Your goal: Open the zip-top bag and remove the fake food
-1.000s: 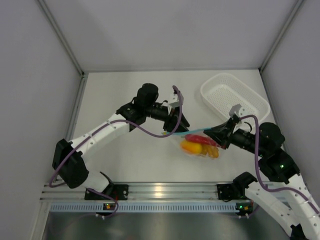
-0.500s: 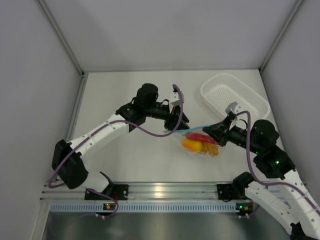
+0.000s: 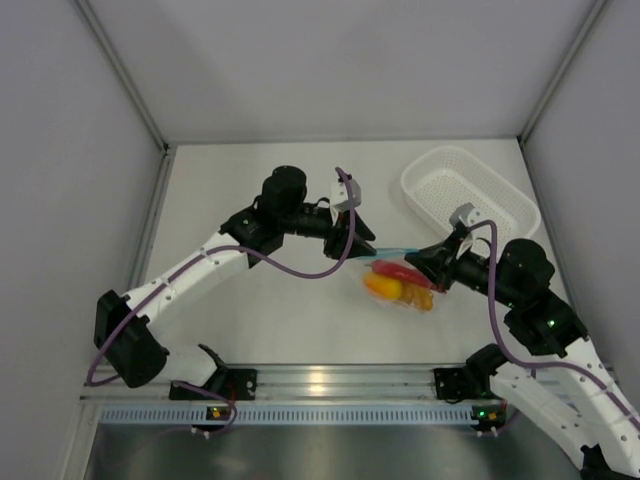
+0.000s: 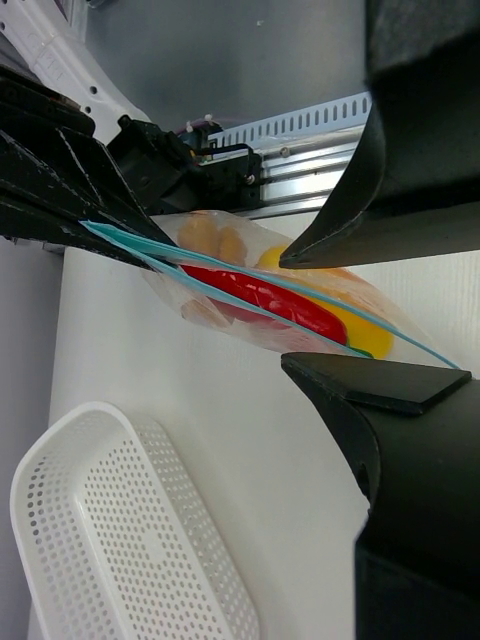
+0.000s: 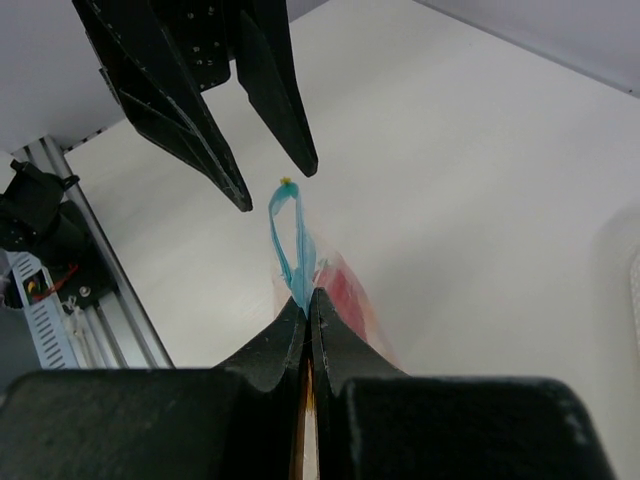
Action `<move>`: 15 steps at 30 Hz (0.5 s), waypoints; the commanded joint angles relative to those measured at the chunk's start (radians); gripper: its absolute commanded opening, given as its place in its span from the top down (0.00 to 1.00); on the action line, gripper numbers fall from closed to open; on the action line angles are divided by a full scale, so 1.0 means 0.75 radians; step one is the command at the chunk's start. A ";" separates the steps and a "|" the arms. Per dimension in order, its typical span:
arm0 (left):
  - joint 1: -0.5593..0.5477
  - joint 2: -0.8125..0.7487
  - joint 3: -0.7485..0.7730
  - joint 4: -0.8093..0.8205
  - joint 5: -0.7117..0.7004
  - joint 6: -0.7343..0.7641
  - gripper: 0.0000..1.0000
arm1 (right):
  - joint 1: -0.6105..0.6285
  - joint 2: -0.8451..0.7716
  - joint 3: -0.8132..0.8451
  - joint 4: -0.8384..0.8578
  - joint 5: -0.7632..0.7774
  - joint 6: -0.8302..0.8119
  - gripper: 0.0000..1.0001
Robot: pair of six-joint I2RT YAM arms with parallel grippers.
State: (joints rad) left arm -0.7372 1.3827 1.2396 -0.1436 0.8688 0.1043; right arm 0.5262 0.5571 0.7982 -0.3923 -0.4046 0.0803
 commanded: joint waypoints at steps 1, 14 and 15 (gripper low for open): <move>0.005 -0.023 -0.006 0.024 -0.003 0.014 0.56 | 0.010 -0.027 0.009 0.094 -0.021 0.003 1.00; 0.007 -0.001 -0.031 0.026 0.036 0.022 0.57 | 0.008 -0.037 0.005 0.114 -0.054 0.005 1.00; 0.007 0.001 -0.033 0.024 0.030 0.022 0.57 | 0.008 -0.039 0.005 0.118 -0.064 0.005 1.00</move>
State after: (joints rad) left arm -0.7353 1.3834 1.2274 -0.1436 0.8734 0.1059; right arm 0.5262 0.5423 0.7982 -0.3851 -0.4229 0.0811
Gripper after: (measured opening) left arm 0.427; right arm 0.007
